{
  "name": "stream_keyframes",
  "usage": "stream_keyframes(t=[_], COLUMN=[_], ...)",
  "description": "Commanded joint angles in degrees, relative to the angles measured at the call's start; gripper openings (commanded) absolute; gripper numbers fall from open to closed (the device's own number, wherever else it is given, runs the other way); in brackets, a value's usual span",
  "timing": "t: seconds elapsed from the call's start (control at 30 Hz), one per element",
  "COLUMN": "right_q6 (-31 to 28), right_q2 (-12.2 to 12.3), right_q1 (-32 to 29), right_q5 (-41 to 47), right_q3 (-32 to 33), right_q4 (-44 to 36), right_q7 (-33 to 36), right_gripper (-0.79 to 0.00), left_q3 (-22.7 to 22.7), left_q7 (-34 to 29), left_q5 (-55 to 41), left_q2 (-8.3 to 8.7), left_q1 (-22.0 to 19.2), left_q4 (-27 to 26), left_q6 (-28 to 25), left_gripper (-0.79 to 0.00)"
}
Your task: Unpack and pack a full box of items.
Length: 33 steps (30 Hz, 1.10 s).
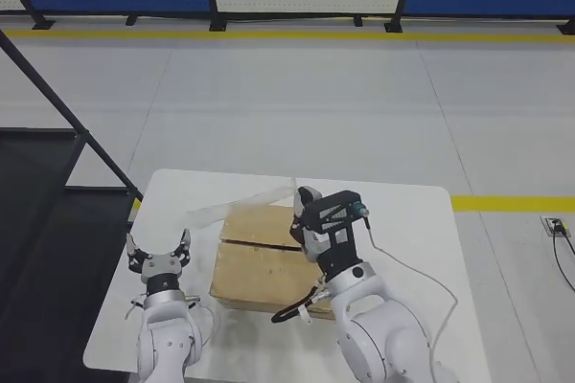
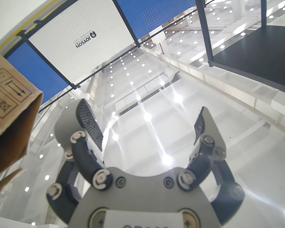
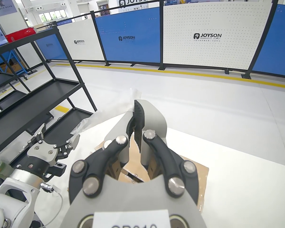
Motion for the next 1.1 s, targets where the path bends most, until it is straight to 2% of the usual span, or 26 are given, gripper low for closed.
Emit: stream_keyframes(t=[0.0,0.23,0.57,0.93,1.07], right_q6=[-0.6,-1.0,-0.7,0.1,0.7], right_q2=[-0.1,-0.4,-0.4,-0.6,-0.8], right_q1=[0.1,-0.3,-1.9,-3.6,-4.2], right_q5=[0.4,-0.1,0.1,-0.2,-0.7], right_q3=[0.2,0.2,2.5,3.6,3.2], right_q4=[0.3,0.1,0.0,-1.1,-1.5], right_q7=[0.1,0.1,4.8,5.8,6.6], right_gripper=[-0.785,-0.785,-0.785,-0.785,-0.785], left_q3=[-0.1,-0.8,-2.5,-1.6,-0.4], left_q7=[0.2,2.0,3.5,5.1,5.4], left_q5=[0.0,1.7,-1.7,0.7,5.4], left_q2=[-0.06,-0.11,-0.42,-0.66,-0.57], left_q1=[0.1,1.1,3.8,3.8,2.7], left_q4=[0.3,2.5,1.3,-0.1,1.4], left_q6=[-0.2,0.3,-0.3,1.3,3.7], left_gripper=[0.000,0.000,0.000,0.000,0.000])
